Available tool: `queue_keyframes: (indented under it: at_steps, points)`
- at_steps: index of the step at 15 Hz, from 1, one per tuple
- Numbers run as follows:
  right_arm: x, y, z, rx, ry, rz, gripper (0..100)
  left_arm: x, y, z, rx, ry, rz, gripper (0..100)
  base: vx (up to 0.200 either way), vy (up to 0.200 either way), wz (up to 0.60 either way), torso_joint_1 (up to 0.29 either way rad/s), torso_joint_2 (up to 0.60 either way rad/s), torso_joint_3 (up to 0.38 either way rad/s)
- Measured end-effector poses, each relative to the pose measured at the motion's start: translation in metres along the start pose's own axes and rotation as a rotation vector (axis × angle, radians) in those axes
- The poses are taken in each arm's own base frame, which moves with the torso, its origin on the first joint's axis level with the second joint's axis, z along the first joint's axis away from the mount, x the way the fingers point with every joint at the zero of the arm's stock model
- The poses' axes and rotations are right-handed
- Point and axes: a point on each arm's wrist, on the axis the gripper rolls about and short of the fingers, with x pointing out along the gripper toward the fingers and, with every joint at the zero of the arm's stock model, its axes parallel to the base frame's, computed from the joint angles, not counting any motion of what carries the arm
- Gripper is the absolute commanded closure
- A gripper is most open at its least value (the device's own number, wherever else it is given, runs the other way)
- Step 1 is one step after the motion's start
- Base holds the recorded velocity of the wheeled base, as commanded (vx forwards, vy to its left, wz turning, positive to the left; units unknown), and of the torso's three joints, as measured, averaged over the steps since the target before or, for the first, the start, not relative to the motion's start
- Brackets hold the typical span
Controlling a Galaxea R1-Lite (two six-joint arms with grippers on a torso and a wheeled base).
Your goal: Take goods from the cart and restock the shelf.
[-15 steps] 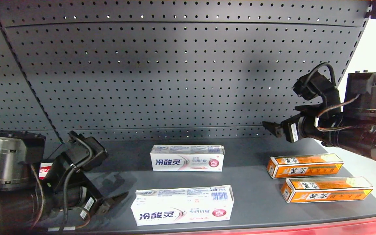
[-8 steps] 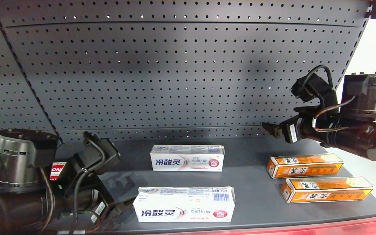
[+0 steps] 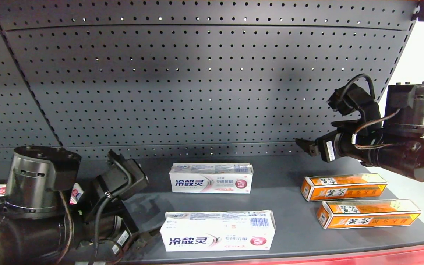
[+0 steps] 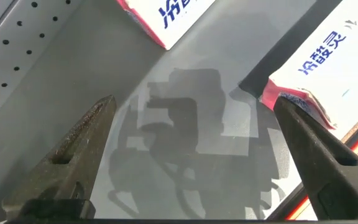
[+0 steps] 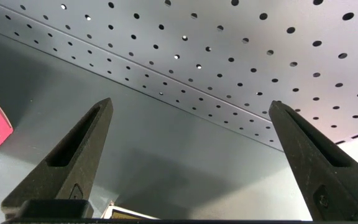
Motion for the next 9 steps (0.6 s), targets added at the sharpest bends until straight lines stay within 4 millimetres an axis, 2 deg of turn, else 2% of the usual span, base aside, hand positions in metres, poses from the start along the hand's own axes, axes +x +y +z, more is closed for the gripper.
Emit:
queue_keyframes:
  at_steps: [9]
  points:
    - [0.0013, 0.0005, -0.0008, 0.0, 0.004, 0.001, 0, 0.003, -0.0061, 0.0016, 0.015, 0.001, -0.025, 0, 0.0, 0.0, 0.0, 0.0, 0.0, 0.0]
